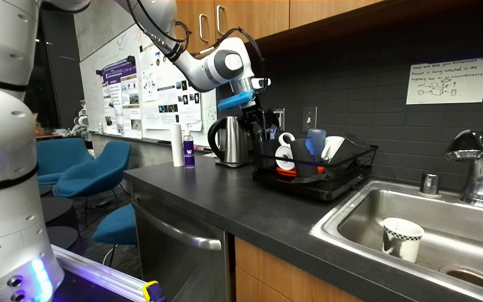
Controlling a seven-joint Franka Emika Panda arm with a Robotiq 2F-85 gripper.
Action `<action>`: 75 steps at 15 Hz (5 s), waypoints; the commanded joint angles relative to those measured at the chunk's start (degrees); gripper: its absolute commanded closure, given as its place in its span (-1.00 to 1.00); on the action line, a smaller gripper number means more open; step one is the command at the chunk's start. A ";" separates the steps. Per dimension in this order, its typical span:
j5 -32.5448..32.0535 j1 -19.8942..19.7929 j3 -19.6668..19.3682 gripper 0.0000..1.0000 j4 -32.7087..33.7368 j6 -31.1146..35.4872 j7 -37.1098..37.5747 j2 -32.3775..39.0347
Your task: Remove the pocketknife from the dish rack
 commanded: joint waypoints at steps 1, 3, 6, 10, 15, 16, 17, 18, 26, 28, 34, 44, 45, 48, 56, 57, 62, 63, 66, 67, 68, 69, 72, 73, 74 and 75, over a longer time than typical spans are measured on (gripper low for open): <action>-0.27 -0.64 -0.32 0.50 1.09 -0.53 -0.11 0.08; -0.37 -1.03 -0.70 0.85 1.14 -0.57 -0.01 -0.41; -0.03 -1.62 -1.15 0.93 1.29 -0.96 -0.16 -1.45; 1.45 -2.20 -1.05 0.90 1.08 -2.61 -0.94 -3.41; 5.97 -2.33 -0.58 0.90 1.10 -7.41 -3.15 -6.72; 6.75 -2.28 -0.61 0.90 1.20 -8.54 -3.53 -7.37; 7.57 -2.26 -0.64 0.90 1.23 -9.64 -4.10 -8.11; 8.27 -2.23 -0.69 0.90 1.26 -10.50 -4.49 -8.80; 11.55 -1.76 -0.80 0.90 1.96 -12.65 -6.61 -13.00; 12.24 -1.63 -0.85 0.90 2.45 -14.56 -7.37 -14.14; 12.81 -1.03 -0.98 0.90 3.41 -18.30 -7.36 -17.61; 12.25 1.96 0.55 0.90 -4.42 -21.55 -6.18 -25.72; 12.46 2.40 0.87 0.90 -5.95 -21.20 -5.91 -26.34; 11.72 3.54 2.57 0.90 -12.24 -16.64 -2.88 -28.22; 6.77 6.01 8.32 0.90 -28.15 -4.95 2.93 -31.46; 5.33 6.19 9.21 0.90 -29.90 -3.23 3.80 -31.57; -1.35 6.80 13.48 0.90 -35.51 3.37 9.41 -31.15; -2.57 6.82 14.26 0.90 -36.22 4.50 10.61 -30.87; -7.24 6.47 16.94 0.90 -37.92 7.96 14.63 -30.38; -9.06 6.35 17.93 0.90 -38.30 8.91 16.16 -30.24; -10.75 6.22 18.74 0.90 -38.70 9.73 17.41 -30.12; -12.59 6.11 19.62 0.90 -39.04 10.51 18.86 -29.93; -17.71 5.69 22.19 0.90 -39.76 12.26 23.38 -29.45; -19.58 5.44 23.01 0.90 -39.84 12.64 25.13 -29.30; -21.65 5.14 23.95 0.90 -39.82 13.09 27.31 -28.91; -23.48 4.90 24.68 0.90 -39.78 13.36 29.29 -28.70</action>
